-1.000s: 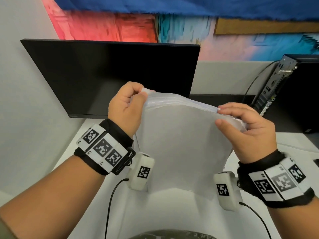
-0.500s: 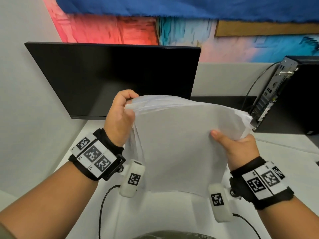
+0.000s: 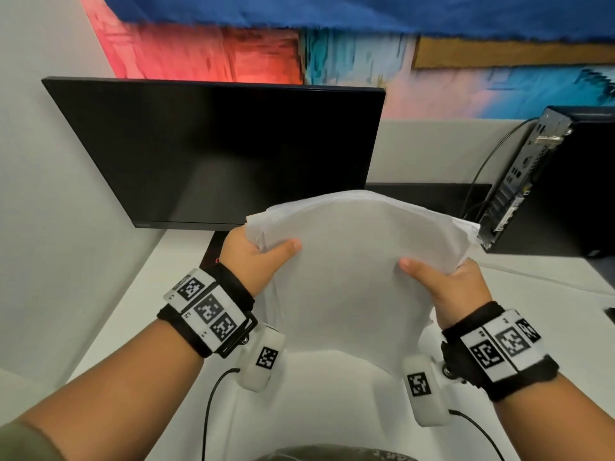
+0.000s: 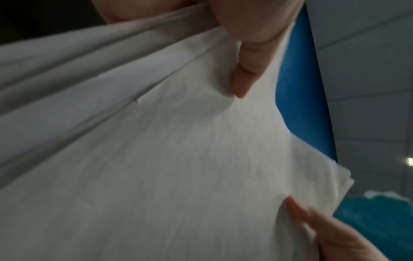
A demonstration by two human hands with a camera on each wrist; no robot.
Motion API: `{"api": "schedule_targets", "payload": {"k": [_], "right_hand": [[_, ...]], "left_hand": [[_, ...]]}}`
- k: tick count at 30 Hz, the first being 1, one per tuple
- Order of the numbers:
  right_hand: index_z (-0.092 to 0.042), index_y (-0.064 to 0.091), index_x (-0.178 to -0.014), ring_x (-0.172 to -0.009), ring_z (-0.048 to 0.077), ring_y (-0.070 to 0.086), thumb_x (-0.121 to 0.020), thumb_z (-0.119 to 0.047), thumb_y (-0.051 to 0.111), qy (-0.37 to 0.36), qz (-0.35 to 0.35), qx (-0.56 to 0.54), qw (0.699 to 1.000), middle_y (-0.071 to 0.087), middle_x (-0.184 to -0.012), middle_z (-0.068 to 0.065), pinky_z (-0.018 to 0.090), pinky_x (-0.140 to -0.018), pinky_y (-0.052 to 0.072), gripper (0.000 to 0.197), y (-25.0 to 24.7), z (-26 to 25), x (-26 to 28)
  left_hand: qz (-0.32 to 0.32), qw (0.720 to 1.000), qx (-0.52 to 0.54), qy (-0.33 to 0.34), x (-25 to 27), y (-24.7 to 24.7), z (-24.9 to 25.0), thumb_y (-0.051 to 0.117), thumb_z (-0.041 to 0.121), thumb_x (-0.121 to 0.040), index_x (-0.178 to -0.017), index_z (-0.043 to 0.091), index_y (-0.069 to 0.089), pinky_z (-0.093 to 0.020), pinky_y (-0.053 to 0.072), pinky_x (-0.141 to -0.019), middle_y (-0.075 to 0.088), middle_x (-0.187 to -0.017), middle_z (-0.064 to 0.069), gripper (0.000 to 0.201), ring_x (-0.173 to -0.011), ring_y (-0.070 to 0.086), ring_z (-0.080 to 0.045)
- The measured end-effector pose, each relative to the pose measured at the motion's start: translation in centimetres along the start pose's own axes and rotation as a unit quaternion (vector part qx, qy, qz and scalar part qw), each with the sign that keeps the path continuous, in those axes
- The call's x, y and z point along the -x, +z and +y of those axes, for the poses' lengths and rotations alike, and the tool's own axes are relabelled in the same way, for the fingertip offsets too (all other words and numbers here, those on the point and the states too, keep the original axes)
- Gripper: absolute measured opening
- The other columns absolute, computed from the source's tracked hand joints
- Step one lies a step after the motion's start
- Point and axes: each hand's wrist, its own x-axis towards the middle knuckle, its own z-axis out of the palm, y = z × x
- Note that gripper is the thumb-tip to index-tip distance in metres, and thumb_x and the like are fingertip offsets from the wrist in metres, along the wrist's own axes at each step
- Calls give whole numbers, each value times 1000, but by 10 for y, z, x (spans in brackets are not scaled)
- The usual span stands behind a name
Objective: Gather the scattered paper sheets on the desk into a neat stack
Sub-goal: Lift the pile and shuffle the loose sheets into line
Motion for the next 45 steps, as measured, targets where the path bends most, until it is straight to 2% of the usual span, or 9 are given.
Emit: {"api": "schedule_targets", "payload": {"k": [4,10,14,19,26,29,31,38,45], "right_hand": [[-22,68,-83,-67,-2,70,-73,7,67,-30,20,-15,999,74,-69,-16,12,-58,53,31,-4,-7,3],[-34,70,-95,-86,6,70,-43,-24,90,-21,-94,53,994,75,-90,-11,22,-74,57,57,-13,-9,0],[-29,68,-95,-85,7,71,-57,-16,76,-11,-47,40,998,76,-87,-11,25,-74,57,41,-2,4,0],[-31,64,-92,-78,-4,69,-71,-2,71,-17,-30,50,998,74,-80,-21,12,-67,54,37,2,8,-1],[-34,70,-84,-78,-2,70,-47,-35,81,-6,-27,15,1000,75,-80,-18,12,-64,54,38,0,0,1],[-44,73,-80,-80,-1,71,-29,-59,84,-11,-19,30,999,75,-83,-18,13,-64,54,54,-3,0,3],[-44,73,-78,-78,-2,71,-26,-61,83,-15,0,25,1000,75,-82,-19,12,-63,54,56,-5,-1,2],[-32,67,-79,-72,-3,68,-72,-8,72,-24,36,71,997,72,-71,-25,13,-70,57,26,-8,-2,-5],[-37,73,-73,-70,-7,68,-74,-2,70,-47,5,102,994,72,-72,-25,11,-68,56,36,-10,-12,-7]], "left_hand": [[9,998,68,-6,2,-4,6,77,22,-67,-85,40,72,-23,57,-79,75,-86,16,25,-88,70,-3],[-20,997,70,-5,4,-23,0,78,35,-48,-100,27,62,-16,53,-68,66,-95,6,55,-82,67,-1],[-43,990,-58,-117,3,-44,-50,84,41,-38,-113,35,54,-38,54,-90,63,-116,-2,81,-106,63,-18],[-35,941,-194,-274,18,-58,-109,81,11,-69,-139,23,41,-42,37,-110,47,-141,-3,81,-131,43,-23],[15,945,-145,-291,15,-41,-131,75,11,-77,-132,19,48,-39,40,-105,52,-133,-1,62,-125,48,-27],[18,953,-134,-273,11,-39,-131,72,8,-78,-84,24,62,-35,48,-88,67,-98,-7,20,-97,62,-30],[28,960,-132,-246,9,-42,-122,71,9,-79,-70,28,60,-35,51,-82,68,-84,-7,25,-85,64,-31],[35,984,-175,10,-8,-67,-32,72,12,-79,-66,56,64,-13,45,-76,66,-73,33,47,-73,58,14],[14,945,-257,204,-33,-81,43,56,28,-85,-78,49,58,-3,40,-84,59,-86,40,22,-83,55,14]]}}
